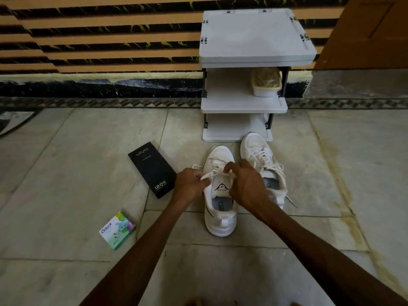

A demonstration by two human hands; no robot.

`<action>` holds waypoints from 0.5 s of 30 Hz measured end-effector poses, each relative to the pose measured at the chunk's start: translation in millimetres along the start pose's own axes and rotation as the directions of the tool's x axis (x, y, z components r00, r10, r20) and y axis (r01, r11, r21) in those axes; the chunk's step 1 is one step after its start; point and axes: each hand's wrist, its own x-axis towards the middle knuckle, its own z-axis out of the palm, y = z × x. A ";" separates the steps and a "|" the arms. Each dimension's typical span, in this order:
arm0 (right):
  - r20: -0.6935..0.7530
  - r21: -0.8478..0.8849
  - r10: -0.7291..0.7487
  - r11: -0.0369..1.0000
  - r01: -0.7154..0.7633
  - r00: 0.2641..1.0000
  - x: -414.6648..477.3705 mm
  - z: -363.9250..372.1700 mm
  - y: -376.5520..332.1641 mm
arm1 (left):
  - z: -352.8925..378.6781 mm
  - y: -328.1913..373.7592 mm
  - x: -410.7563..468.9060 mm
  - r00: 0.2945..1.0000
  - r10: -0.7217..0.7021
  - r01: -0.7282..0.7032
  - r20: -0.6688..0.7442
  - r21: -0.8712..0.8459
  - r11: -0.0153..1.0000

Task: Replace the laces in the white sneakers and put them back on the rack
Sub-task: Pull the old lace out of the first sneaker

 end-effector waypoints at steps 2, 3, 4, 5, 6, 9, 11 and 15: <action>0.057 -0.111 -0.114 0.987 0.119 0.992 -1.4 1.7 0.3 | 0.4 1.1 0.7 0.997 0.077 -0.076 -0.008 0.087 0.993; 0.079 -0.154 -0.150 0.975 0.161 0.986 -1.7 2.2 -0.6 | 0.5 1.6 1.2 0.995 0.095 -0.092 -0.013 0.125 0.988; 0.098 -0.181 -0.174 0.965 0.190 0.980 -1.6 2.9 -1.6 | 1.0 2.5 1.0 0.994 0.111 -0.107 -0.020 0.161 0.981; 0.115 -0.193 -0.184 0.960 0.204 0.976 -1.2 3.5 -3.0 | 2.0 2.9 0.9 0.991 0.129 -0.121 -0.028 0.195 0.973; 0.129 -0.198 -0.188 0.957 0.211 0.974 -1.0 3.8 -4.3 | 2.7 3.1 0.6 0.989 0.141 -0.130 -0.036 0.218 0.967; 0.142 -0.217 -0.189 0.952 0.216 0.972 -0.3 2.2 -8.1 | 2.8 1.6 0.6 0.989 0.143 -0.131 -0.043 0.212 0.968; 0.144 -0.228 -0.187 0.949 0.216 0.972 -0.7 1.2 -10.6 | 2.3 2.1 -0.1 0.990 0.135 -0.124 -0.036 0.212 0.969; 0.155 -0.251 -0.173 0.945 0.208 0.973 1.4 3.2 -12.8 | 3.7 3.6 -2.2 0.992 0.119 -0.108 -0.046 0.205 0.973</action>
